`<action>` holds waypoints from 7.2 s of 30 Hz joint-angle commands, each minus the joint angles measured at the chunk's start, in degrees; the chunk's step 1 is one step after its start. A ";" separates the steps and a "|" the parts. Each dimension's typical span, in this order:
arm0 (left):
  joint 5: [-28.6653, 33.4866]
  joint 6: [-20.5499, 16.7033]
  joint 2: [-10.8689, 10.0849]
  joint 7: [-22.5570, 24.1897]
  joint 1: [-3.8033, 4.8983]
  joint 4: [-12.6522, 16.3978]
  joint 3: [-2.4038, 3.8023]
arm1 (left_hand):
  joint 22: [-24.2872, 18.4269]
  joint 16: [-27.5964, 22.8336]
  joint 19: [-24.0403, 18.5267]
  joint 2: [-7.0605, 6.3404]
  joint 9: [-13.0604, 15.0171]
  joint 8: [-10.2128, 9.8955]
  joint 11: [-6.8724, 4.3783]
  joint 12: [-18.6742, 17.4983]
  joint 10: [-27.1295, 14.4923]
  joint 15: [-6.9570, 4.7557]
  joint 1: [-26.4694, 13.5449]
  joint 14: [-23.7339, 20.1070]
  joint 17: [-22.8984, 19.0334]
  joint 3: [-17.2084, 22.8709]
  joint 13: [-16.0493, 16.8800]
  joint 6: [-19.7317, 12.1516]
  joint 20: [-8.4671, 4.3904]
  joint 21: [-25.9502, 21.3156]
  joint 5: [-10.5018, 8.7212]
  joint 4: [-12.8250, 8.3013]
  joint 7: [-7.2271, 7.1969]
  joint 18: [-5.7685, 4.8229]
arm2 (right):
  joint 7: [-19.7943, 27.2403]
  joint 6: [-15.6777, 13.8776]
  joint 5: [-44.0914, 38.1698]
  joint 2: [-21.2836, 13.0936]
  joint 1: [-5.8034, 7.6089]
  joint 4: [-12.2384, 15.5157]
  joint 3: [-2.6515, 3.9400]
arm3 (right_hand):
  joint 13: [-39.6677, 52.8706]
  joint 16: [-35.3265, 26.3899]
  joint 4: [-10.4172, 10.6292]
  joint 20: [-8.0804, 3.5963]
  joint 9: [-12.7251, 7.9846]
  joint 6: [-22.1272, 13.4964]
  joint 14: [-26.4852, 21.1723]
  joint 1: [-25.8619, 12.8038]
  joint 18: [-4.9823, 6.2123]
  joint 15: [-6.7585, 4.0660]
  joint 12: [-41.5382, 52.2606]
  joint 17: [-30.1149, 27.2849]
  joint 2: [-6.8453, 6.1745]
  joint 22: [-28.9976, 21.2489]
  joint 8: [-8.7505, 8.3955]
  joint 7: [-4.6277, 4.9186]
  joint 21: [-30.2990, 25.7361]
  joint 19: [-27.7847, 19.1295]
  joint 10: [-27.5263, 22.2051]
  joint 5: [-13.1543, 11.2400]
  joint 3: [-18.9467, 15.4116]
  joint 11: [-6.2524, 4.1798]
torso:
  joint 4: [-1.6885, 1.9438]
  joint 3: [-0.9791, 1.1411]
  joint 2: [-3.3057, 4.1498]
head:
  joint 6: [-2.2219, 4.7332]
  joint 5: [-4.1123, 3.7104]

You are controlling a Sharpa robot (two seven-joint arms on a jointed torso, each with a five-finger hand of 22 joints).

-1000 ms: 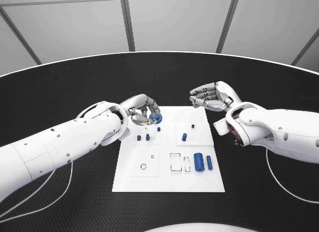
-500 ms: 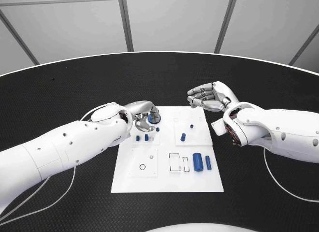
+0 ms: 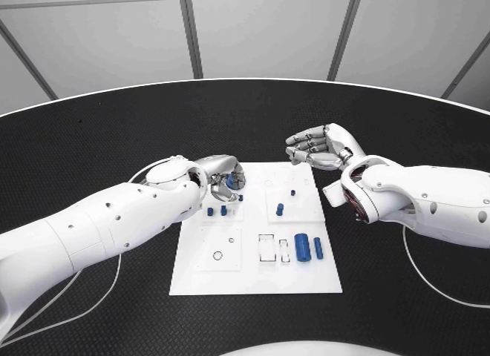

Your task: Assemble the parts on the task board

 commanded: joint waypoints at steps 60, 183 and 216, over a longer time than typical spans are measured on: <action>-0.03 2.62 4.64 -0.69 -1.70 -6.23 0.01 | 4.64 3.09 5.07 2.47 -1.34 -0.59 -0.34 -1.10 2.61 -0.41 0.87 3.58 5.26 0.04 -1.20 2.06 -0.41 3.43 -1.79 -1.03 0.00 -0.83 | 0.00 0.05 0.00 0.44 0.02 0.54 0.01 | -0.06 -0.13 -0.07 -0.12 -0.04 0.16 0.10 0.45 0.23 -0.07 0.04 -0.08 0.27 -0.31 -0.23 0.34 0.34 0.41 -0.27 0.53 0.49 0.14 | 0.04 0.05 -0.25 | -1.81 -0.80; 7.59 -0.96 -6.89 -3.73 -0.82 3.09 1.71 | 18.74 5.63 17.10 6.81 -1.06 -0.81 -1.88 -4.27 9.55 -1.95 0.43 8.91 9.78 1.33 -1.79 8.10 -1.87 13.33 -4.03 -2.57 -0.74 -3.84 | 0.65 0.26 0.00 0.77 -0.01 -0.73 0.01 | -0.06 -0.08 -0.14 -0.26 0.04 0.57 0.39 0.22 0.23 -0.20 0.08 -0.08 0.46 -0.79 -0.03 0.17 0.45 0.73 0.04 1.09 0.86 -0.02 | 0.24 -0.05 -0.46 | -1.07 0.28; 7.49 1.90 -3.60 -3.64 -0.88 -1.07 1.75 | 18.44 5.71 16.84 6.76 -1.01 -1.06 -1.84 -4.66 9.60 -1.94 0.54 9.08 10.17 1.49 -1.78 7.94 -1.86 13.16 -4.09 -2.71 -0.69 -3.76 | 0.65 0.18 0.00 0.71 -0.01 -0.43 0.01 | -0.06 -0.08 -0.14 -0.26 0.04 0.57 0.39 0.22 0.23 -0.20 0.08 -0.08 0.46 -0.79 -0.03 0.17 0.45 0.73 0.04 1.09 0.86 -0.02 | 0.15 -0.07 -0.28 | -1.39 0.10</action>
